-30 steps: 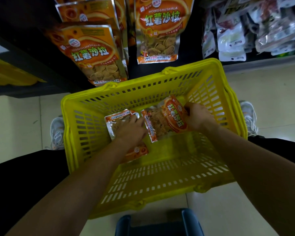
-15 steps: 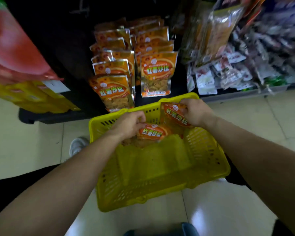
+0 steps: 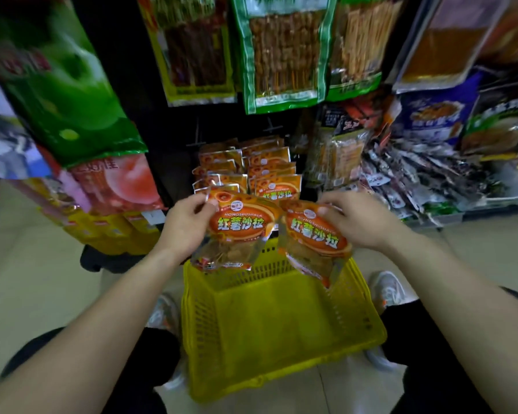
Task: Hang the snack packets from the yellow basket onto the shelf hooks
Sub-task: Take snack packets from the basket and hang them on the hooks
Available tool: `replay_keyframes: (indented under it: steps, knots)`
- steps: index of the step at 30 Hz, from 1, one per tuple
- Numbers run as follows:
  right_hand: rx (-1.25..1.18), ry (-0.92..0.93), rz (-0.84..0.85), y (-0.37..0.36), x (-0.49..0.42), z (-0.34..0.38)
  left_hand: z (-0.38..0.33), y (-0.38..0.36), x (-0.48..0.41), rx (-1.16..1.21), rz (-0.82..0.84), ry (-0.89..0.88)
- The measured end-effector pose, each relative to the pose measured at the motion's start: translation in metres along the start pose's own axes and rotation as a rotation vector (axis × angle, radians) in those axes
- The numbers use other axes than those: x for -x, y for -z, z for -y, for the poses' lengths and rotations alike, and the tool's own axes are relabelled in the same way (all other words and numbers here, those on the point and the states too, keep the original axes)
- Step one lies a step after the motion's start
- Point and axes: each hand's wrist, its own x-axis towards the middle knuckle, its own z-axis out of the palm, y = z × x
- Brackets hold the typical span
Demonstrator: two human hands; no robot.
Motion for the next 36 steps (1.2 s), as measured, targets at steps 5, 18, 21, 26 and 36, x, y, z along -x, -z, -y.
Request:
replay_keyframes:
  steps: [5, 18, 21, 26, 36]
  knots:
    - [0.067, -0.019, 0.045, -0.002, -0.006, 0.001, -0.006, 0.0, 0.003, 0.097, -0.1, -0.021]
    - [-0.108, 0.094, -0.126, -0.038, -0.061, 0.016, -0.011, -0.03, -0.046, 0.204, 0.114, 0.063]
    - [-0.164, 0.084, -0.239, -0.042, -0.071, 0.018, -0.011, -0.038, -0.046, 0.246, 0.16, 0.086]
    - [-0.196, 0.065, -0.305, -0.043, -0.081, 0.017, -0.015, -0.044, -0.044, 0.403, 0.19, 0.161]
    - [-0.24, -0.092, -0.331, -0.042, -0.08, 0.015, -0.024, -0.055, -0.022, 0.518, 0.305, 0.096]
